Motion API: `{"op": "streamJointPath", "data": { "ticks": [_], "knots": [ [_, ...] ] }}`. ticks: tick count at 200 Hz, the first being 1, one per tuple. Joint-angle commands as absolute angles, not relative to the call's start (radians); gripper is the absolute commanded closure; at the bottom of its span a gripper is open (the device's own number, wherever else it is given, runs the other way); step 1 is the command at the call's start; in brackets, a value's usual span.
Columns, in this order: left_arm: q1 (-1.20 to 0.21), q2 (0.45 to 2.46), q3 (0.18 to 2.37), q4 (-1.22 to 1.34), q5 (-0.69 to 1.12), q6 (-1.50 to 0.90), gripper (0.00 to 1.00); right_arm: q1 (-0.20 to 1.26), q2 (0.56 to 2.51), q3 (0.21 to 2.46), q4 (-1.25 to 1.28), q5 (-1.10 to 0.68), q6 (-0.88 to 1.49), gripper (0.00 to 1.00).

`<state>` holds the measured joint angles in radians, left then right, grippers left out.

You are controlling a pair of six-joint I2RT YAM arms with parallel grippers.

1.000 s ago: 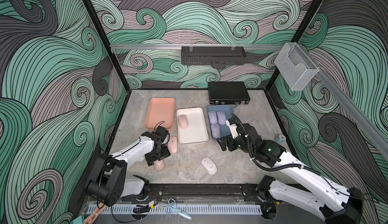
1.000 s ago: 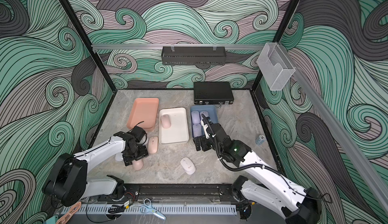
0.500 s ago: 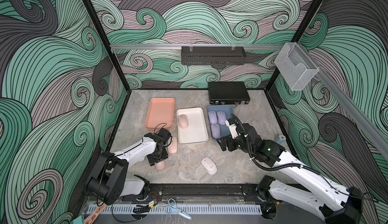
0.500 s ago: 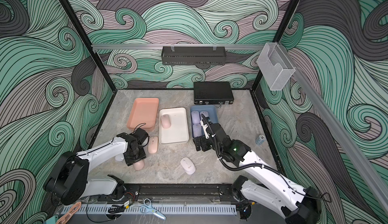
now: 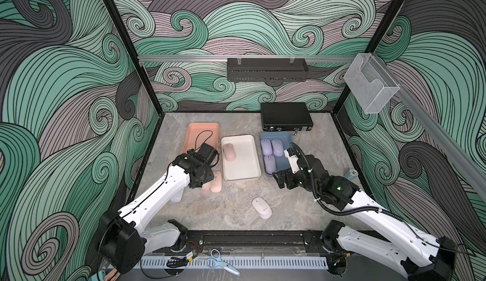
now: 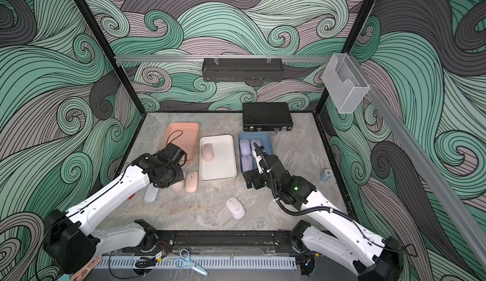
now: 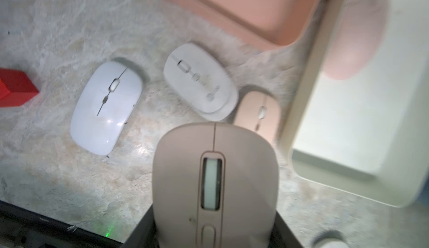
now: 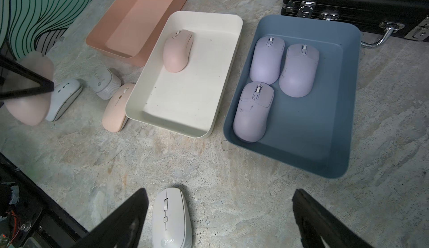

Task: Place the mice by color into the storage box
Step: Pick up the mouse from the center of the board, then place the mouse in the storage box.

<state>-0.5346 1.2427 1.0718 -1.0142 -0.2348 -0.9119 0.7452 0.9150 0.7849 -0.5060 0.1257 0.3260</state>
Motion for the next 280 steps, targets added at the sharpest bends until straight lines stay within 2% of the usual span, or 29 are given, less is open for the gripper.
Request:
{"op": "streamJointPath", "data": {
  "ticks": [1, 45, 85, 214, 280],
  "knots": [
    [-0.578, 1.391, 1.248, -1.006, -0.259, -0.854, 0.56, 0.726, 0.923, 0.763, -0.486, 0.161, 0.342, 0.04],
    [-0.630, 1.804, 1.583, -0.994, -0.236, -0.799, 0.56, 0.692, 0.934, 0.723, -0.470, 0.167, 0.355, 0.04],
    [-0.641, 2.014, 1.693, -1.027, -0.224, -0.773, 0.55, 0.672, 0.918, 0.694, -0.469, 0.160, 0.368, 0.04],
    [-0.672, 2.064, 1.548, -1.003, -0.182, -0.811, 0.55, 0.664, 0.913, 0.673, -0.450, 0.136, 0.373, 0.04],
    [-0.675, 2.077, 1.576, -1.058, -0.219, -0.813, 0.38, 0.663, 0.901, 0.670, -0.451, 0.131, 0.371, 0.04]
  ]
}}
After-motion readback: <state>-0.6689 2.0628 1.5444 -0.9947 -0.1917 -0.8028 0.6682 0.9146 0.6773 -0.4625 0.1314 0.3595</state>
